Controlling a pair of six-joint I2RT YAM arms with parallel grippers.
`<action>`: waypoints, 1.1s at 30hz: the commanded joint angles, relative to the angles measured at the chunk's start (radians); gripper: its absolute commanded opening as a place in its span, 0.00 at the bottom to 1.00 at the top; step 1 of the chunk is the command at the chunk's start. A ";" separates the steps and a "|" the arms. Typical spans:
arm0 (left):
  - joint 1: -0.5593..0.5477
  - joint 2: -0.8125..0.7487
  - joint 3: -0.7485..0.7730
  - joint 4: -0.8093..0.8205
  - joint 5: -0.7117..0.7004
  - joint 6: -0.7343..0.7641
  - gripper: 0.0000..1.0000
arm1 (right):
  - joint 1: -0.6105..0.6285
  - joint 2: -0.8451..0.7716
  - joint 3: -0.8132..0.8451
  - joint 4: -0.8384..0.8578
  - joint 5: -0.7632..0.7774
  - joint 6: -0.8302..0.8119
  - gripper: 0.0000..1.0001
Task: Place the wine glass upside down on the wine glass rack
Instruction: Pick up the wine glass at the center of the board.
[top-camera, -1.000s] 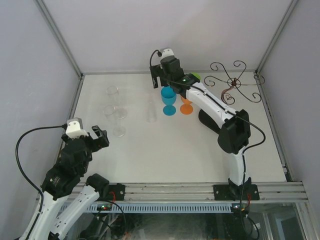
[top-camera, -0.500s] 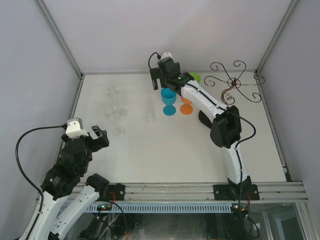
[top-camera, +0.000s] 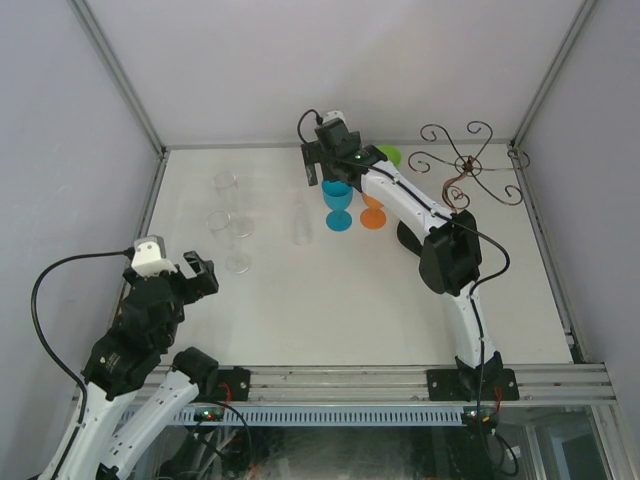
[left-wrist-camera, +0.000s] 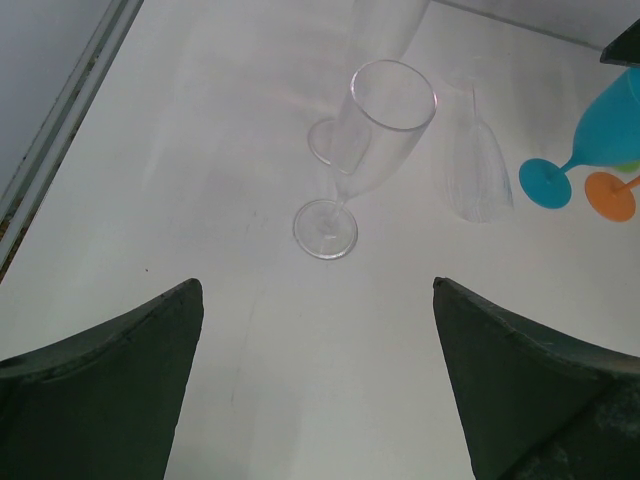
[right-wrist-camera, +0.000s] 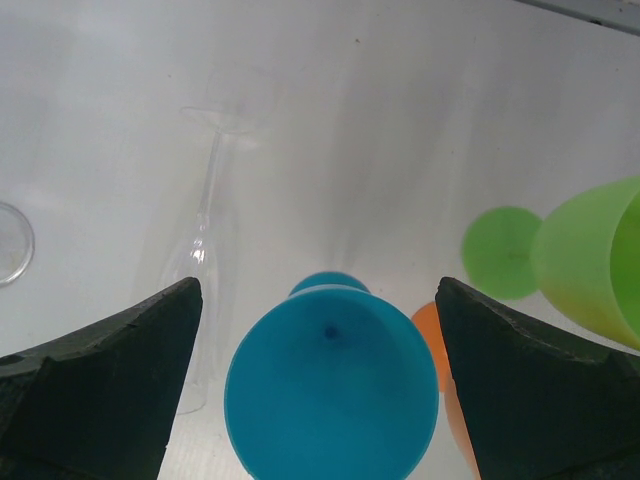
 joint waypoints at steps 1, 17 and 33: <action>0.010 0.009 0.048 0.034 0.002 -0.003 1.00 | -0.003 0.000 0.012 0.000 0.009 0.025 1.00; 0.010 0.008 0.050 0.034 0.004 -0.003 1.00 | -0.005 -0.078 -0.134 0.000 0.013 0.043 1.00; 0.010 0.002 0.050 0.035 -0.002 -0.003 1.00 | 0.000 -0.140 -0.183 0.043 0.009 0.035 0.78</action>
